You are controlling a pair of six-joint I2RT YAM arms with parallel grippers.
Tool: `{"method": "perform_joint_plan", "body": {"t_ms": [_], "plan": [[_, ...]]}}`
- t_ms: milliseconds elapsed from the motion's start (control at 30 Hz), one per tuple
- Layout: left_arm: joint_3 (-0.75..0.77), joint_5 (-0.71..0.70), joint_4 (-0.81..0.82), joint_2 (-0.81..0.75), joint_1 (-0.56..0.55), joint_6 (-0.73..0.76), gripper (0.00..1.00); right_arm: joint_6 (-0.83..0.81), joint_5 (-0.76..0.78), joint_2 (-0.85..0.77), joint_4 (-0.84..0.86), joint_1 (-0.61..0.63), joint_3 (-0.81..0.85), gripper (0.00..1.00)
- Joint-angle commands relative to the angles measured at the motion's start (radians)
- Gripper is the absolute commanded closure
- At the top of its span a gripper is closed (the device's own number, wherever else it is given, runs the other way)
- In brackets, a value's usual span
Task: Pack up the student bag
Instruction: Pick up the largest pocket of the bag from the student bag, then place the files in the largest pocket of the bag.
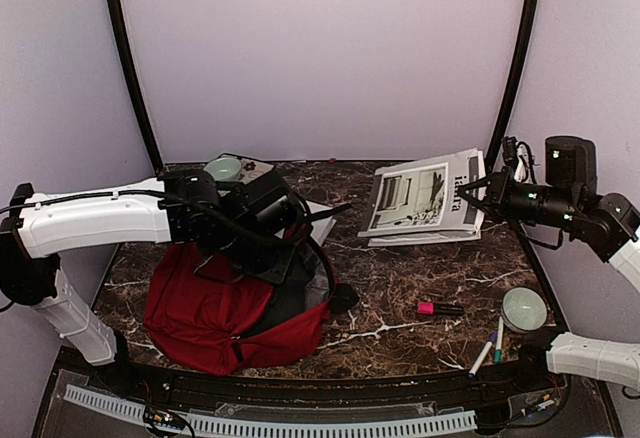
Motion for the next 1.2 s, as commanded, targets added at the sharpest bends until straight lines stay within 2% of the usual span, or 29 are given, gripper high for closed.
{"method": "perform_joint_plan", "body": {"t_ms": [0,300,433,600,900,1167], "plan": [[-0.059,-0.031,0.074,-0.077,0.002,-0.049,1.0,0.118,-0.222,0.014,0.036,0.0,0.031,1.0],[-0.133,0.013,0.144,-0.145,0.035,-0.056,1.0,0.271,-0.481,0.012,0.039,0.0,-0.018,1.0],[-0.144,0.019,0.162,-0.167,0.044,-0.059,1.0,0.319,-0.521,-0.015,0.018,0.002,-0.047,1.0],[-0.148,0.014,0.17,-0.188,0.048,-0.06,1.0,0.402,-0.569,-0.045,0.07,0.013,-0.086,1.0],[-0.17,0.027,0.194,-0.225,0.052,-0.059,1.0,0.452,-0.538,-0.023,0.089,0.139,-0.101,1.0],[-0.183,0.05,0.225,-0.244,0.052,-0.057,1.0,0.485,-0.486,0.074,0.183,0.267,-0.104,1.0]]}}
